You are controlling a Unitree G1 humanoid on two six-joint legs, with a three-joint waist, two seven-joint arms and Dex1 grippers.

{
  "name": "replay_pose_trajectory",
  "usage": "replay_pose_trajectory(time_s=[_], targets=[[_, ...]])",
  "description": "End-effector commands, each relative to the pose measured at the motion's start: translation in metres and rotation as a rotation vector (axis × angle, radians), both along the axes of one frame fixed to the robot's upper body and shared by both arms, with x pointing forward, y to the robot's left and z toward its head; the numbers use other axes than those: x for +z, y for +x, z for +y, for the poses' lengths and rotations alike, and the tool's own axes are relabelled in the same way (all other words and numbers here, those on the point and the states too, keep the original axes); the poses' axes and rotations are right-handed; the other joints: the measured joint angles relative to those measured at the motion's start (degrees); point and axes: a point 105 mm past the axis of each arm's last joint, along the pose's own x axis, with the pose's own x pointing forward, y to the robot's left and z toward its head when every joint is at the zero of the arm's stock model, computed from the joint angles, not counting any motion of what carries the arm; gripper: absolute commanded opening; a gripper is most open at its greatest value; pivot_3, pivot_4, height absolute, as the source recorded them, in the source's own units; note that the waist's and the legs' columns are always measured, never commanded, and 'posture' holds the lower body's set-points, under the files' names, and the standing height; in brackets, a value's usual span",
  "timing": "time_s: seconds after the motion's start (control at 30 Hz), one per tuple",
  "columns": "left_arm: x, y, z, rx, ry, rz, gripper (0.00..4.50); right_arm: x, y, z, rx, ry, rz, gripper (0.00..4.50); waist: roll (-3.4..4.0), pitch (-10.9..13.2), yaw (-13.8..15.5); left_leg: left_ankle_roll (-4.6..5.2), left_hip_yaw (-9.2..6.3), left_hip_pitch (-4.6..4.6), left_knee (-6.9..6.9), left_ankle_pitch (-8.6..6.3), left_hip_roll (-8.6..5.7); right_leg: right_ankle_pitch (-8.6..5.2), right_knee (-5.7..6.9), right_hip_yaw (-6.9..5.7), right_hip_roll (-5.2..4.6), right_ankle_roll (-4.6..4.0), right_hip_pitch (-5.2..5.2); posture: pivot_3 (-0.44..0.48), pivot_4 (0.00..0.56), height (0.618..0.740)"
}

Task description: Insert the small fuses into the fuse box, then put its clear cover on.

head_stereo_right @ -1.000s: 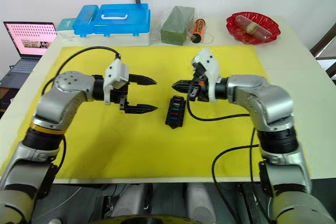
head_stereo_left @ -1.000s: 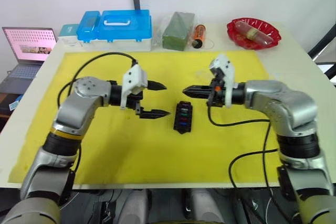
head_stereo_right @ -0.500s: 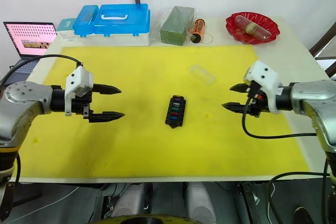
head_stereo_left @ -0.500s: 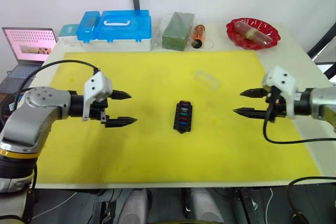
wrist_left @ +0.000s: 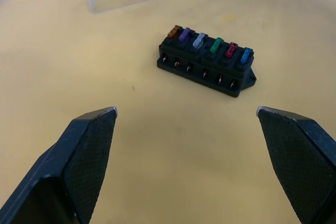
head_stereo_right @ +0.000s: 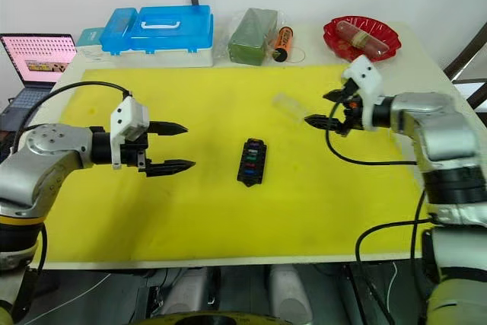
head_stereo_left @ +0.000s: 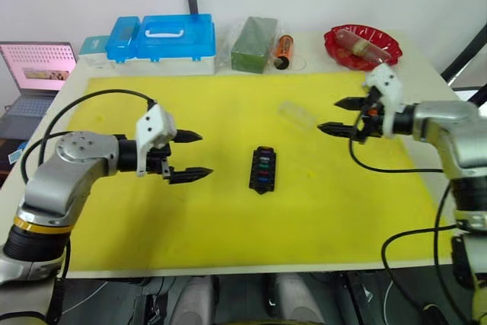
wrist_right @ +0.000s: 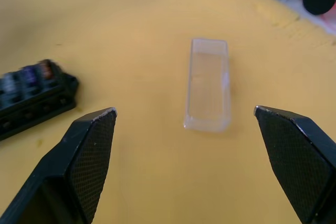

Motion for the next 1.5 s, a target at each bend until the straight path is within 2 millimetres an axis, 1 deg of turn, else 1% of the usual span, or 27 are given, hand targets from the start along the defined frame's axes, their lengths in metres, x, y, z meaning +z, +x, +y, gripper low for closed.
replay_pose_trajectory(time_s=[0.03,0.13,0.23,0.37,0.47,0.67,0.77,0.93,0.97,1.03,1.13,1.23,1.5], targets=[[0.0,-0.003,-0.013,-0.01,-0.015,-0.045,4.5,0.006,0.028,0.02,-0.006,-0.008,-0.043,4.46,0.02,0.01,-0.31,0.0,0.01,0.0,0.0,0.0,0.0,0.0,0.01,0.01,0.0,0.0,0.0,0.0,0.15,0.74],[-0.006,-0.005,-0.021,-0.006,-0.026,-0.043,4.5,-0.001,0.045,0.029,-0.026,-0.02,-0.032,4.46,0.02,0.01,-0.07,-0.01,-0.02,0.01,0.0,0.0,0.0,0.0,0.1,0.01,0.02,-0.01,-0.06,0.0,0.15,0.74],[-0.009,-0.009,-0.027,-0.012,-0.034,-0.039,4.5,-0.006,0.055,0.035,-0.044,-0.016,-0.016,4.46,0.02,0.01,0.18,-0.01,-0.05,-0.02,-0.02,0.0,-0.02,0.0,0.11,0.0,0.0,-0.01,-0.06,0.0,0.15,0.74],[-0.011,-0.015,-0.031,-0.01,-0.04,-0.035,4.5,-0.017,0.061,0.04,-0.051,-0.035,0.009,4.46,0.02,0.01,0.0,-0.01,-0.04,-0.02,0.0,0.01,-0.05,0.01,0.12,0.01,-0.05,-0.01,-0.06,0.0,0.15,0.74],[-0.011,-0.016,-0.031,-0.005,-0.043,-0.034,4.5,-0.021,0.063,0.042,-0.058,-0.044,0.015,4.46,0.02,0.01,-0.19,-0.01,-0.05,0.0,-0.01,0.01,-0.05,0.0,0.17,0.01,-0.03,-0.01,-0.06,0.0,0.15,0.74],[-0.015,-0.021,-0.035,0.011,-0.048,-0.026,4.5,-0.033,0.064,0.033,-0.097,-0.058,0.049,4.46,0.03,0.01,-0.21,-0.01,-0.05,0.03,-0.01,0.01,-0.04,0.0,0.21,0.02,-0.02,-0.01,-0.07,0.0,0.15,0.74],[-0.019,-0.023,-0.043,0.025,-0.056,-0.021,4.5,-0.033,0.064,0.031,-0.109,-0.039,0.046,3.87,0.03,0.01,-0.13,-0.01,-0.05,0.03,0.0,0.01,-0.05,0.0,0.21,0.03,-0.04,-0.01,-0.06,0.0,0.15,0.74],[-0.034,-0.026,-0.057,0.067,-0.043,0.017,4.5,-0.028,0.065,0.028,-0.123,-0.023,0.033,2.1,0.04,0.0,-0.2,-0.01,-0.06,0.03,0.0,0.01,-0.05,0.0,0.23,0.03,-0.02,-0.01,-0.06,0.0,0.15,0.74],[-0.039,-0.027,-0.063,0.073,-0.041,0.028,4.5,-0.026,0.065,0.027,-0.121,-0.02,0.03,1.87,0.04,0.0,-0.21,-0.01,-0.05,0.04,0.0,0.01,-0.05,0.0,0.23,0.04,-0.02,-0.01,-0.06,0.0,0.15,0.74],[-0.044,-0.027,-0.069,0.087,-0.039,0.038,4.5,-0.023,0.065,0.027,-0.118,-0.014,0.026,1.9,0.05,0.0,-0.2,-0.01,-0.04,0.04,0.0,0.01,-0.06,0.0,0.23,0.05,-0.02,-0.01,-0.06,0.0,0.15,0.74],[-0.058,-0.02,-0.079,0.16,-0.044,0.069,4.5,-0.018,0.064,0.025,-0.112,-0.019,0.015,1.9,0.06,-0.01,-0.13,-0.01,-0.04,0.04,0.0,0.01,-0.08,0.0,0.24,0.06,-0.04,-0.01,-0.06,0.0,0.15,0.74],[-0.068,-0.018,-0.095,0.206,-0.05,0.094,4.5,-0.008,0.062,0.027,-0.105,-0.003,0.002,1.9,0.09,-0.01,-0.12,-0.01,-0.05,0.04,0.01,0.01,-0.08,0.0,0.25,0.07,-0.03,-0.01,-0.06,0.0,0.15,0.74],[-0.077,-0.01,-0.114,0.308,-0.047,0.092,4.5,0.007,0.053,0.038,-0.069,0.021,-0.026,1.9,0.1,-0.02,-0.01,-0.01,-0.06,0.05,0.02,0.01,-0.08,0.0,0.28,0.06,-0.03,-0.01,-0.06,0.0,0.15,0.74]])
